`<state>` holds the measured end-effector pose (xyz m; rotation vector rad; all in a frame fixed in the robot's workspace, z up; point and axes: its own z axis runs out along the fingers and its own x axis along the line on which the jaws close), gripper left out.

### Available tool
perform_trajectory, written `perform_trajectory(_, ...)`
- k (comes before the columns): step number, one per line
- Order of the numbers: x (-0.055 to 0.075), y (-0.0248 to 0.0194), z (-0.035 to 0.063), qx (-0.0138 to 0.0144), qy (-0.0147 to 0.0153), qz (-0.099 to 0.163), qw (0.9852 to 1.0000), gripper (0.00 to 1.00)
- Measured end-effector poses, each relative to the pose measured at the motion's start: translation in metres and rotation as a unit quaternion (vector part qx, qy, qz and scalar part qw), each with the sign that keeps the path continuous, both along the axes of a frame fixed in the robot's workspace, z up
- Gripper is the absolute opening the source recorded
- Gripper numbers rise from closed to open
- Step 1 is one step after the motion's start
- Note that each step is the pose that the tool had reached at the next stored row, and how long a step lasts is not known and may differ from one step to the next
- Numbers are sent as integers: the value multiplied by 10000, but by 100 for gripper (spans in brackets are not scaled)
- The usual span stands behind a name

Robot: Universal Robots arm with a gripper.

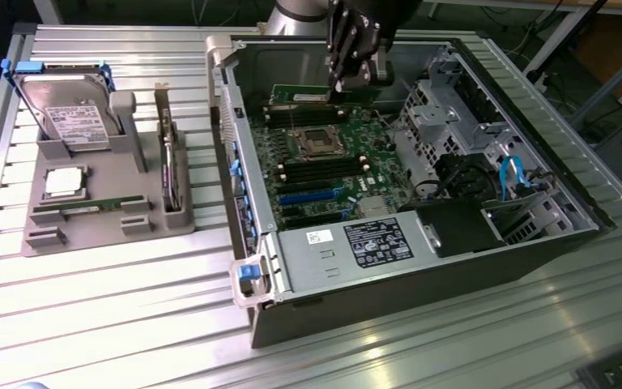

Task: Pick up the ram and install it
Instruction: 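Pick up the ram and move it above insertion slot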

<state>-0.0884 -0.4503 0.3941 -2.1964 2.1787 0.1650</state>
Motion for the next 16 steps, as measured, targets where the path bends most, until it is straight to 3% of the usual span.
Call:
perform_trajectory(4, 1, 0, 0, 0, -2, 0, 10000, 14)
perform_trajectory(7, 1, 1, 0, -1, -43, 0, 10000, 14)
perform_trajectory(14, 1, 1, -1, 1, -291, 0, 9996, 14)
perform_trajectory(15, 0, 1, -1, 0, -380, 0, 9993, 14)
perform_trajectory(16, 0, 1, -1, 0, -425, 0, 9991, 14)
